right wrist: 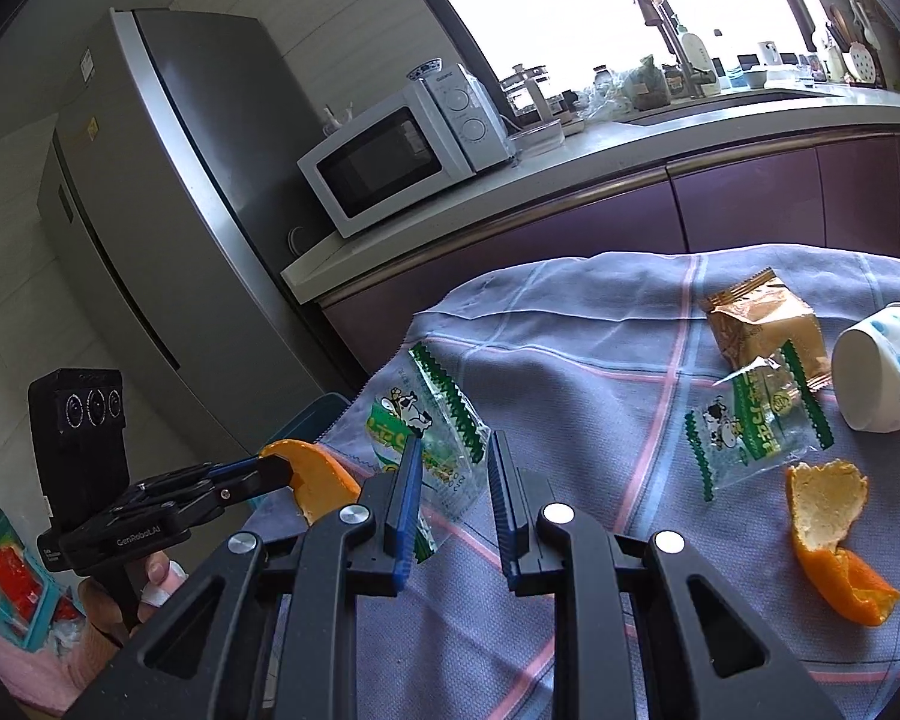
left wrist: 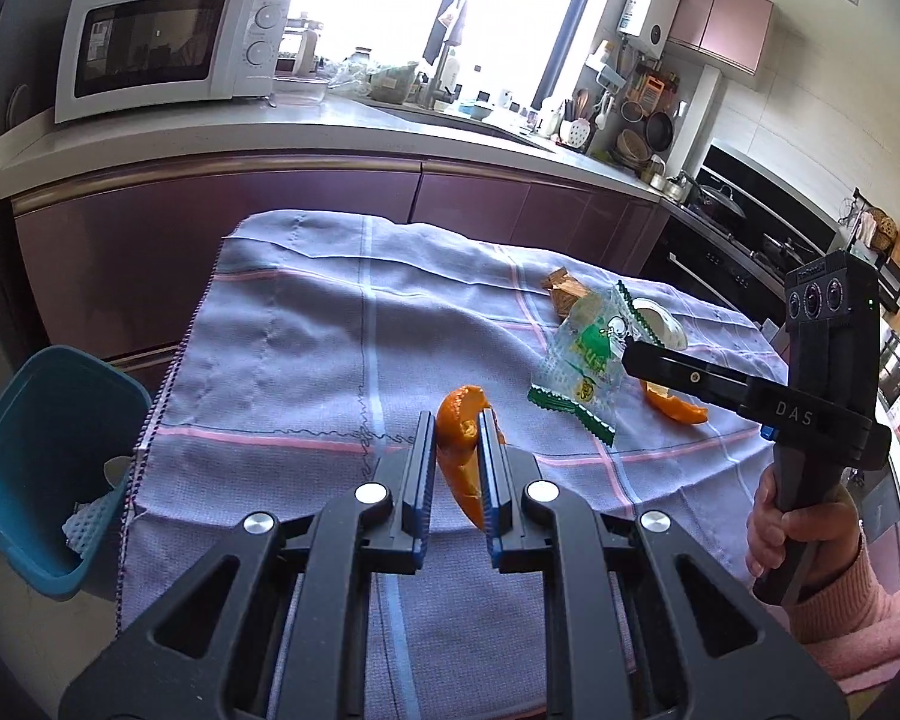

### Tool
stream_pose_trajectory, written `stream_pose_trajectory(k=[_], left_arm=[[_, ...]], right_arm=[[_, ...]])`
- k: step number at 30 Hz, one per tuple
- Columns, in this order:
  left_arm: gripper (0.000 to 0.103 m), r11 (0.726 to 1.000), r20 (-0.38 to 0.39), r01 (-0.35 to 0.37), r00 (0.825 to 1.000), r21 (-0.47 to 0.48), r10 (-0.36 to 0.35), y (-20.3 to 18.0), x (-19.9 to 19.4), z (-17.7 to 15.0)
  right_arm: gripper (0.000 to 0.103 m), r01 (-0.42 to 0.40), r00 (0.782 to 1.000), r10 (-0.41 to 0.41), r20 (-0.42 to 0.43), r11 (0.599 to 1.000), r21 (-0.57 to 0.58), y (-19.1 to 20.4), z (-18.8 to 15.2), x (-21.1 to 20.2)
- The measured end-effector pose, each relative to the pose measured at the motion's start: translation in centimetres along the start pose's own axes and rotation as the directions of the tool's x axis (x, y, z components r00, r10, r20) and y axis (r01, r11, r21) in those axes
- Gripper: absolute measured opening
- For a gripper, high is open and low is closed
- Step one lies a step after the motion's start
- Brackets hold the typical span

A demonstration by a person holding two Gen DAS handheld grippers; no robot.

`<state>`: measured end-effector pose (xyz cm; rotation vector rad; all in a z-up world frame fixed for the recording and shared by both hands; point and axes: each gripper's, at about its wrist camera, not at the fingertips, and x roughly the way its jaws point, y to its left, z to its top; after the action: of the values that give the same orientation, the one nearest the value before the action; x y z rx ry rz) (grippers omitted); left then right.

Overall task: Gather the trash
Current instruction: 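Lift the orange peel and green wrapper and carry them toward the teal bin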

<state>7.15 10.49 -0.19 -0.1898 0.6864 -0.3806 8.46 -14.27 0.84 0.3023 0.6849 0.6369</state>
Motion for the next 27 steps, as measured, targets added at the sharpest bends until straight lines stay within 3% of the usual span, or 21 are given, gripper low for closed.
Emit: stream_pose_trajectory(k=[27], left_arm=[[0.014, 0.985, 0.099, -0.148, 0.983, -0.090, 0.157, 6.4, -7.1, 0.5]], right_arm=[[0.021, -0.138, 0.987, 0.129, -0.098, 0.987, -0.088, 6.6, 2.0, 7.3]])
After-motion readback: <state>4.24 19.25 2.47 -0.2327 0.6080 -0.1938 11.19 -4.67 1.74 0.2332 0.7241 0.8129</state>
